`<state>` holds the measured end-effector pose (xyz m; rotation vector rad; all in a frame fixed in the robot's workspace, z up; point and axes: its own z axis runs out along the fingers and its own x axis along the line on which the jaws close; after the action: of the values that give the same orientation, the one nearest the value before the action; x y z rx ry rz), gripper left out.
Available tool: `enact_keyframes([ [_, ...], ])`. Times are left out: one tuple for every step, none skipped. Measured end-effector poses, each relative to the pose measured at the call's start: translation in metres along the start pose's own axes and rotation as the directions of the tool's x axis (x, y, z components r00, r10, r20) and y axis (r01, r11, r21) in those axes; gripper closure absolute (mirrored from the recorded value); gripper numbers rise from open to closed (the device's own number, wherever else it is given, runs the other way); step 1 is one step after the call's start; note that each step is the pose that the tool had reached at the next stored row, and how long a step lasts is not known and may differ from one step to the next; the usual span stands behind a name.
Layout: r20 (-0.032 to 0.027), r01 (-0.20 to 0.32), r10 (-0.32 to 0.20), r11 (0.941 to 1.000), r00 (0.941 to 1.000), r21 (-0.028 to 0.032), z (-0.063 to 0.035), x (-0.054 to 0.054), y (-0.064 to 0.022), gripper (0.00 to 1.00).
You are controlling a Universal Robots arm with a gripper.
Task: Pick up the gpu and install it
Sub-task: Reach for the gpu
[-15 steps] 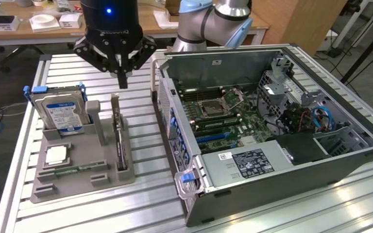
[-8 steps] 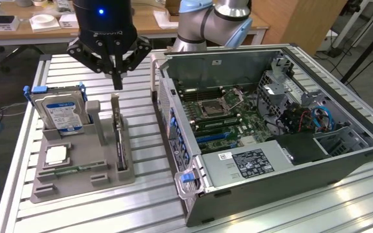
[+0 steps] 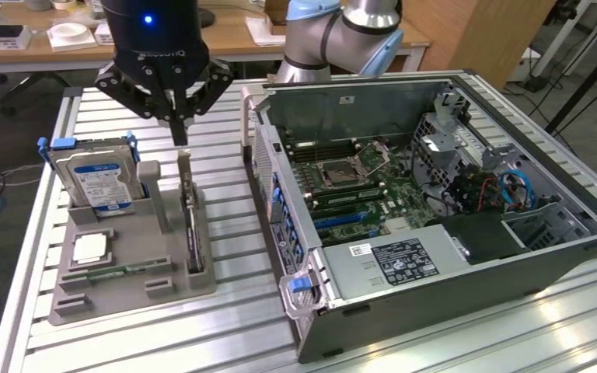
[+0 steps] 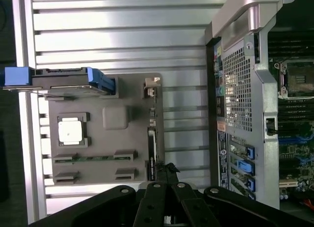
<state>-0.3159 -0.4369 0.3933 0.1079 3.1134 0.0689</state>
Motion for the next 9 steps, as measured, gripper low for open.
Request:
enact_keyframes([
  [0.0, 0.0, 0.0, 1.0, 1.0, 0.0, 0.0, 0.001, -0.0002, 0.89],
  [0.0, 0.0, 0.0, 1.0, 1.0, 0.0, -0.0001, 0.003, -0.0005, 0.89],
  [0.0, 0.0, 0.0, 1.0, 1.0, 0.0, -0.0001, 0.004, -0.0007, 0.89],
  [0.0, 0.0, 0.0, 1.0, 1.0, 0.0, -0.0002, 0.006, -0.0009, 0.89],
  [0.0, 0.0, 0.0, 1.0, 1.0, 0.0, -0.0002, 0.007, -0.0012, 0.89],
  [0.0, 0.0, 0.0, 1.0, 1.0, 0.0, -0.0003, 0.009, -0.0014, 0.89],
  [0.0, 0.0, 0.0, 1.0, 1.0, 0.0, -0.0003, 0.01, -0.0017, 0.89],
  [0.0, 0.0, 0.0, 1.0, 1.0, 0.0, -0.0004, 0.011, -0.0019, 0.89],
  [0.0, 0.0, 0.0, 1.0, 1.0, 0.0, -0.0004, 0.012, -0.0021, 0.89],
])
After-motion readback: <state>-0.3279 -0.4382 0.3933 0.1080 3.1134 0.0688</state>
